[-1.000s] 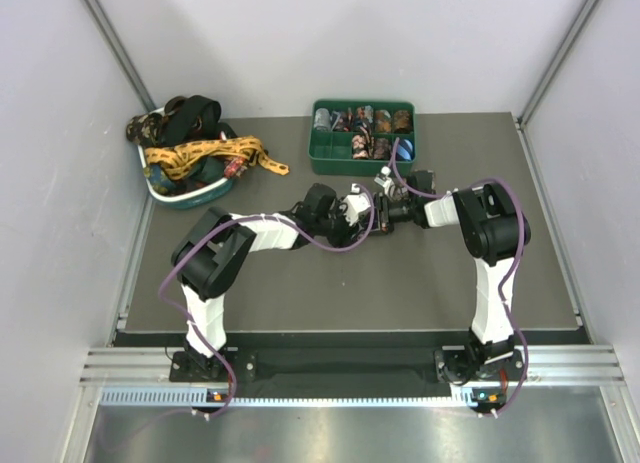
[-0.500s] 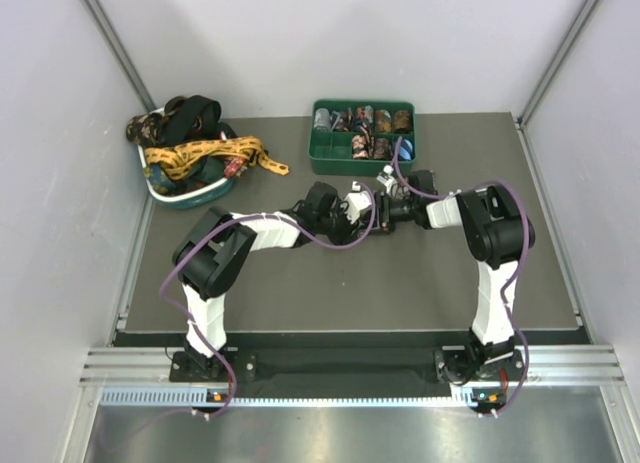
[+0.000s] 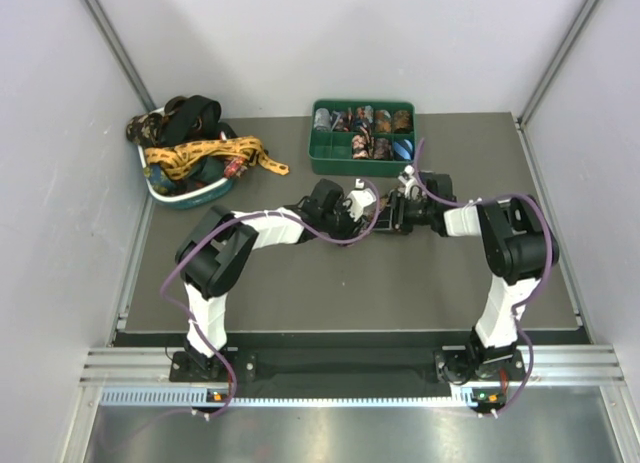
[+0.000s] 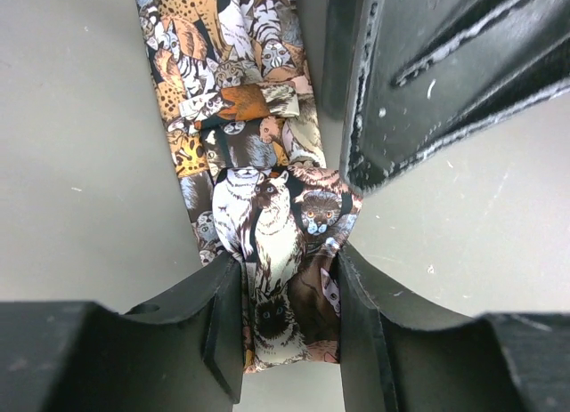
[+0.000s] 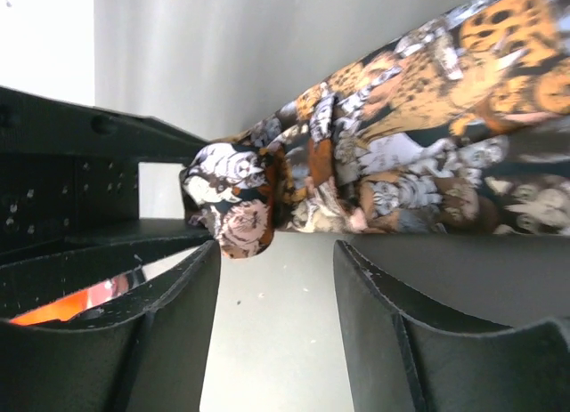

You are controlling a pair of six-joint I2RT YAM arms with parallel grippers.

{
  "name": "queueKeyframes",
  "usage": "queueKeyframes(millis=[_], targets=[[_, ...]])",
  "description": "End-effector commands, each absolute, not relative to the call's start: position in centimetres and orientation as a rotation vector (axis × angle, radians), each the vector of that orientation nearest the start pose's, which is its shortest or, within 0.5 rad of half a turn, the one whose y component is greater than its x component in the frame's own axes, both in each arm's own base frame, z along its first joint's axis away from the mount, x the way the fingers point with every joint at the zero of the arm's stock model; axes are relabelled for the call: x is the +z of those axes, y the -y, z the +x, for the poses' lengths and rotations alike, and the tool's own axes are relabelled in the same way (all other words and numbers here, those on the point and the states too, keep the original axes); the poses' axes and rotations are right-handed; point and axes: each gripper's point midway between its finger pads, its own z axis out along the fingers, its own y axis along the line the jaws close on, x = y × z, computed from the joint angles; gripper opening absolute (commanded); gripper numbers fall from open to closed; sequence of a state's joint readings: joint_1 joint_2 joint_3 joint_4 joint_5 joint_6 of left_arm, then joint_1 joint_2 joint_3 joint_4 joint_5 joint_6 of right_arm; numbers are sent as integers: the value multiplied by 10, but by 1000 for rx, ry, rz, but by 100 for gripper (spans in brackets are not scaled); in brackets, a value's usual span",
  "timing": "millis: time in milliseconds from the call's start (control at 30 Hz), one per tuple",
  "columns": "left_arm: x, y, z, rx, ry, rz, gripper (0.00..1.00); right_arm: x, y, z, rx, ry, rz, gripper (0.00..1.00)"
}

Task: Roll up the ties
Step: Roll the tie

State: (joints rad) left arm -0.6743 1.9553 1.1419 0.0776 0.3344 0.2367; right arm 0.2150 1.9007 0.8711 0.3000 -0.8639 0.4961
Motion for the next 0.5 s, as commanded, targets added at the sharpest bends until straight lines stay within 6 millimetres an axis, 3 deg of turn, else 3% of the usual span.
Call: queueKeyframes(millis=[0, 200, 267, 300, 333, 400, 433, 467], targets=[[1, 319, 339, -506, -2160, 1189, 30, 58, -216, 363, 1255, -2257, -181, 53], [-6, 312, 338, -448, -2227, 1160, 30, 57, -205, 360, 1157, -2256, -147, 50], [-9, 311, 333, -427, -2267, 1169, 30, 74, -200, 358, 1094, -2194, -165, 50], [-12, 309, 334, -399, -2287, 1167, 30, 65, -194, 350, 1042, -2207, -140, 49], [-10, 310, 335, -390, -2298, 1161, 29, 79, -192, 348, 1006, -2159, -161, 48], [-16, 304, 329, -351, -2353, 1172, 29, 79, -191, 339, 917, -2148, -169, 47], [-15, 305, 329, -343, -2369, 1164, 29, 95, -192, 337, 874, -2097, -204, 47], [-18, 301, 322, -328, -2410, 1176, 29, 97, -205, 325, 855, -2098, -251, 47]])
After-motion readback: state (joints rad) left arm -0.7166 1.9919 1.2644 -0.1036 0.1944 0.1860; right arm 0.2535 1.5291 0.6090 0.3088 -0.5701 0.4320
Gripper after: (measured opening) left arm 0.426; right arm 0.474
